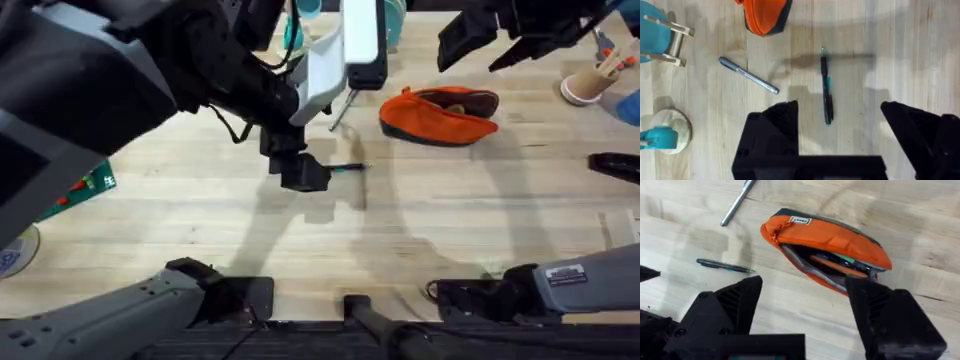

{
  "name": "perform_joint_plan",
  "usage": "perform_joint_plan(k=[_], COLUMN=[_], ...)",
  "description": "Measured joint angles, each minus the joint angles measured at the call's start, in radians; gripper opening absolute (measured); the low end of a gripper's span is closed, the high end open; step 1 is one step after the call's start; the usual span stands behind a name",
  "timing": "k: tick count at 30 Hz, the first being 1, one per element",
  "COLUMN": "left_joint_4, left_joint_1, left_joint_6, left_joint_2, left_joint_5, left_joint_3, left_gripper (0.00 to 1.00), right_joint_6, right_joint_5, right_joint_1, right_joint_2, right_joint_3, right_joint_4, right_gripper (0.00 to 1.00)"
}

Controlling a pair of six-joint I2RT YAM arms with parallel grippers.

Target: Unzip the bag, pick up the pens from the table one at a time and place them inside, then zip the bag closed.

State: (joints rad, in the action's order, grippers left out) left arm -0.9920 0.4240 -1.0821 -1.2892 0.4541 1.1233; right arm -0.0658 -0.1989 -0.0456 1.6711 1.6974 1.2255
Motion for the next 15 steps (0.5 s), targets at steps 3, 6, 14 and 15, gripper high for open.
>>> perform_joint_plan(k=[3, 6, 14, 15], left_joint_4=[0.0, 0.0, 0.004, 0.007], left_joint_1=[0.0, 0.0, 0.03, 0.034], left_joint_6=[-0.003, -0.005, -0.008, -0.008], left_joint_2=[-0.015, -0.055, -0.2, -0.219], left_joint_5=[-0.003, -0.003, -0.006, -0.006], left_joint_3=[0.0, 0.0, 0.0, 0.0], left_gripper=[0.994, 0.995, 0.996, 0.996], right_joint_6=[0.0, 0.0, 0.004, 0.004], right_joint_5=[0.0, 0.0, 0.0, 0.0], right_joint_1=[0.0, 0.0, 0.0, 0.0], right_joint_2=[0.0, 0.0, 0.0, 0.0], right_joint_3=[0.0, 0.0, 0.0, 0.0], right_joint_4=[0.001, 0.001, 0.002, 0.003], right_gripper=[0.997, 0.997, 0.996, 0.997])
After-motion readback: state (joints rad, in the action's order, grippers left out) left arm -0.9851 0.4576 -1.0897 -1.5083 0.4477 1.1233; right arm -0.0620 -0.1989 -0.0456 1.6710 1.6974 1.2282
